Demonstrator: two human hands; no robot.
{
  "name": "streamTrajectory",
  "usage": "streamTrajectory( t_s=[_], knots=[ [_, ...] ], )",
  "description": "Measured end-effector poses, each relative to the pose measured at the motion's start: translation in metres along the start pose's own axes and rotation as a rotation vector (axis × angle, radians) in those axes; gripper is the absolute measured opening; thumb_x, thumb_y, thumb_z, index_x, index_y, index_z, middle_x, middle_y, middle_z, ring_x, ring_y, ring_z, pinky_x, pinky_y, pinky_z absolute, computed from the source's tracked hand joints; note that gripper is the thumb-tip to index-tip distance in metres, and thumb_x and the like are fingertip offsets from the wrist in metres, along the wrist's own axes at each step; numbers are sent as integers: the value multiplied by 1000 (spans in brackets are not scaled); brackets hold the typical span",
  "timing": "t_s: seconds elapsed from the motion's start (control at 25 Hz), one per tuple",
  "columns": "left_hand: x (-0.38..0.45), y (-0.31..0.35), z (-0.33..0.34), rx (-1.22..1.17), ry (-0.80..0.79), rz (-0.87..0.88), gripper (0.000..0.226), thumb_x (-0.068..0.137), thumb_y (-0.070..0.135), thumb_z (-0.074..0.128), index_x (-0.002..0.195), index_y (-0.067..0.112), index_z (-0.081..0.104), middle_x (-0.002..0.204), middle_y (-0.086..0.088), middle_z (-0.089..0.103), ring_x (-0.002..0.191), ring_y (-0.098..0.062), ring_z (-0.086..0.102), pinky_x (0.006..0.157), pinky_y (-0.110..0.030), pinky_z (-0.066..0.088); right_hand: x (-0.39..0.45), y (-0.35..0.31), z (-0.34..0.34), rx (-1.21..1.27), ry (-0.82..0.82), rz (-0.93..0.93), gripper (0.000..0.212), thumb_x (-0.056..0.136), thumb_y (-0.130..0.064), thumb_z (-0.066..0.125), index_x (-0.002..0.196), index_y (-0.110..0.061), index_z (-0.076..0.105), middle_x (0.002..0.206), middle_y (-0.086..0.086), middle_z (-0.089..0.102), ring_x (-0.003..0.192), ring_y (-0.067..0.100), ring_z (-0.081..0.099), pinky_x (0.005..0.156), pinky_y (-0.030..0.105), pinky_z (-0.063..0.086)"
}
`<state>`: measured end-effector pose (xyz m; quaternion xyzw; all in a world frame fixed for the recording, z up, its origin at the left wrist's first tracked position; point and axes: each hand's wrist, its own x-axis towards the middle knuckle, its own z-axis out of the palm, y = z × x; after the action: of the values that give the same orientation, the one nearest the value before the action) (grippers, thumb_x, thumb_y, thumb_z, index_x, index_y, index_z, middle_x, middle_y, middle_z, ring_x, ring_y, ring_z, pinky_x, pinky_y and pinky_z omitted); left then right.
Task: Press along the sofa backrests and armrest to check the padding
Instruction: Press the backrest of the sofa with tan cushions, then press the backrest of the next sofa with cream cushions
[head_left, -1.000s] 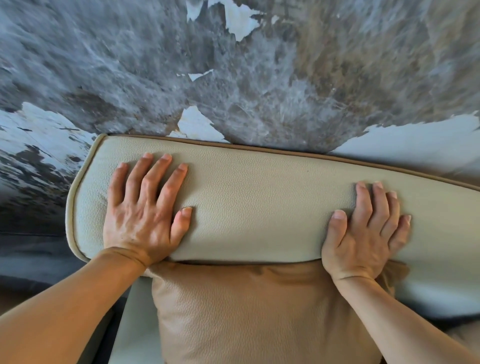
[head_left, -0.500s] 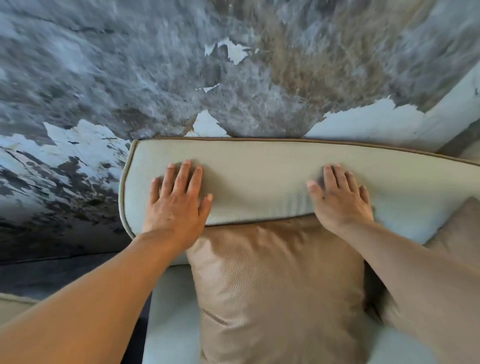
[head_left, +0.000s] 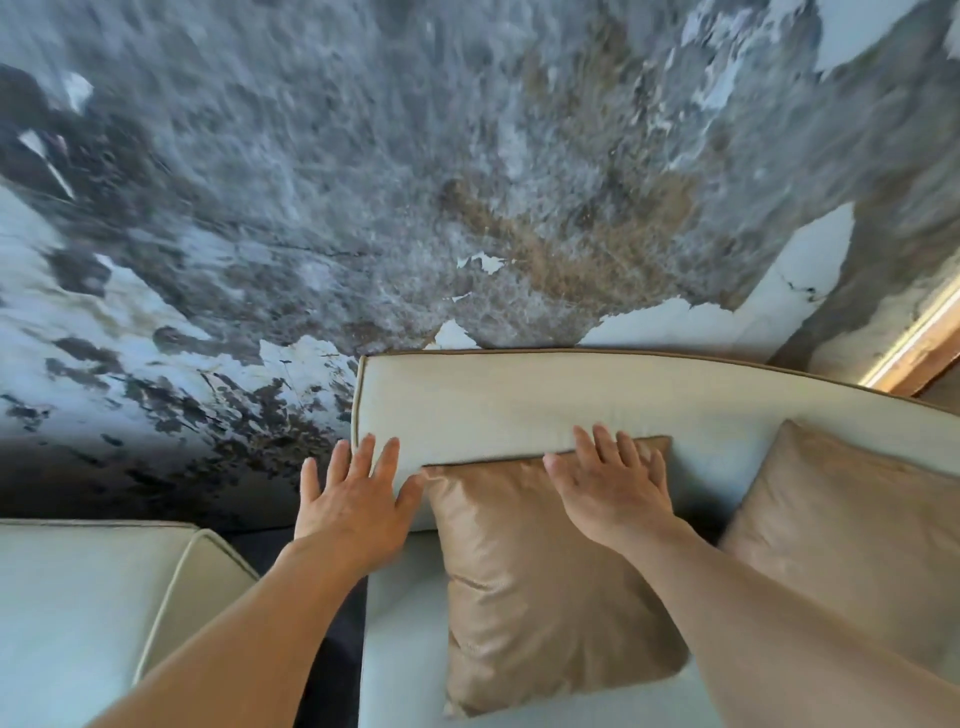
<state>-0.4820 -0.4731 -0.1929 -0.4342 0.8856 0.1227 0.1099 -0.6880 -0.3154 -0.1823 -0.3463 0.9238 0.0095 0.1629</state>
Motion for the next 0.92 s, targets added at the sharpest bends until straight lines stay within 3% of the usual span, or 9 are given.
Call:
streamTrajectory(
  t_s=[0.52,0.92],
  knots=[
    [-145,-72,-123,-25,147,28,72,89,68,5,153,34,0,164,4,-3,149,-23,-11,117,-53,-11,-194,-96,-123,85,57,-8,65,95,-57,16,152,-30,3,162,-1,-6,147,25,-8,114,54,-4],
    [-296,-99,-144,27,310,-19,71,91,67,8,153,33,1,164,1,-1,149,-24,-9,115,-53,-13,-323,-95,-123,147,161,-77,72,90,-66,11,152,-32,0,162,-4,-8,147,21,-7,114,53,-7]
  ],
)
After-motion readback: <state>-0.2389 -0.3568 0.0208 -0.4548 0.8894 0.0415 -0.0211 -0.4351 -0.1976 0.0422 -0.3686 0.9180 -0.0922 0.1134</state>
